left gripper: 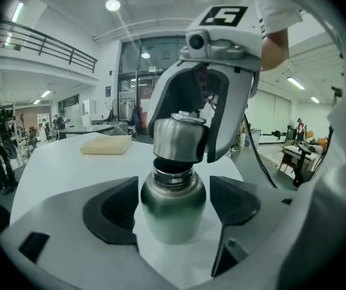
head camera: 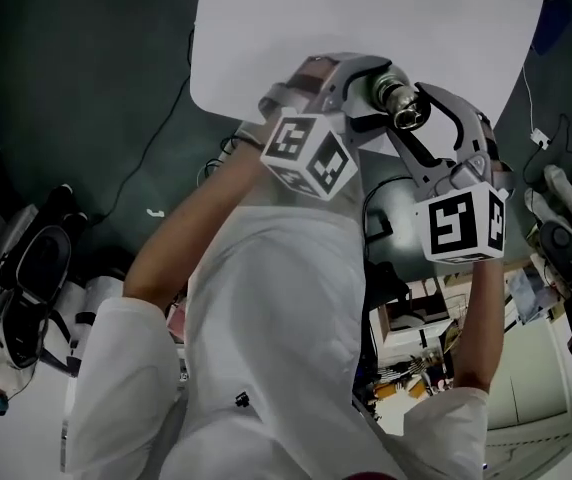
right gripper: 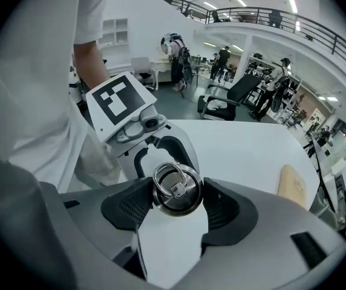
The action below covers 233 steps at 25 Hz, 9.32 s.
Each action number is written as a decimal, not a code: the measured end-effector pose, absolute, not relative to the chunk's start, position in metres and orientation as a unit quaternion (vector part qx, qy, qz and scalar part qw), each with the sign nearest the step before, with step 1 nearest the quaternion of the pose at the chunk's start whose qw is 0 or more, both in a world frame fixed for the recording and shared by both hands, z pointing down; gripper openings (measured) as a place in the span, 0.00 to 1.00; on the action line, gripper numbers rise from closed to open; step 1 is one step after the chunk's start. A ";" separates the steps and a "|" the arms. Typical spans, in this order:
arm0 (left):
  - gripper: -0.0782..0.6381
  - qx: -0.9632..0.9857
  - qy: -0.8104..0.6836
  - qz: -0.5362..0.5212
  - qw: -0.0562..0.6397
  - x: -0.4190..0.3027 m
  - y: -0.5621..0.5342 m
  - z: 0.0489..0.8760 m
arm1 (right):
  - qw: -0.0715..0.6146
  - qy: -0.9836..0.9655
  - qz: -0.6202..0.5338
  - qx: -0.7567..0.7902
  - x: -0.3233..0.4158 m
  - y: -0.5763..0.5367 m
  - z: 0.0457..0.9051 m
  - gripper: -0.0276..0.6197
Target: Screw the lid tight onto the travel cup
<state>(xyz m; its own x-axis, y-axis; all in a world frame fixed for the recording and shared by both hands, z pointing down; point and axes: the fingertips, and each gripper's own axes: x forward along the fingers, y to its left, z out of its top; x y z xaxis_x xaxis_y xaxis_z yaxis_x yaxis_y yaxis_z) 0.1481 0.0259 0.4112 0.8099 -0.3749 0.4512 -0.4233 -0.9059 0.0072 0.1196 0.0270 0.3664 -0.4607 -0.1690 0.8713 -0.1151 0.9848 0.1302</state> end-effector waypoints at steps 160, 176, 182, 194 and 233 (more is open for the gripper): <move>0.60 0.968 -0.184 0.165 0.034 0.153 0.032 0.413 | 0.539 -0.752 -0.244 -0.290 0.108 0.056 0.347 0.47; 0.60 0.969 -0.184 0.163 0.037 0.145 0.029 0.425 | 0.556 -0.710 -0.241 -0.358 0.110 0.049 0.387 0.39; 0.60 0.968 -0.185 0.164 0.038 0.153 0.026 0.419 | 0.570 -0.789 -0.113 -0.197 0.113 0.041 0.380 0.39; 0.60 0.969 -0.185 0.160 0.036 0.151 0.023 0.422 | 0.510 -0.827 0.131 0.199 0.115 0.025 0.381 0.39; 0.60 0.970 -0.183 0.158 0.029 0.163 -0.065 0.425 | 0.562 -0.686 -0.318 -0.336 0.129 -0.042 0.387 0.42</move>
<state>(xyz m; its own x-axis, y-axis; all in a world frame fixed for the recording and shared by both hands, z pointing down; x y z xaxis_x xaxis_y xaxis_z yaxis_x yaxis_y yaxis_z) 0.1630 -0.0653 0.4253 0.8828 -0.3464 0.3174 -0.3646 -0.9312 -0.0023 0.1292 -0.0419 0.3866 -0.1417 0.1041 0.9844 0.8182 0.5720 0.0573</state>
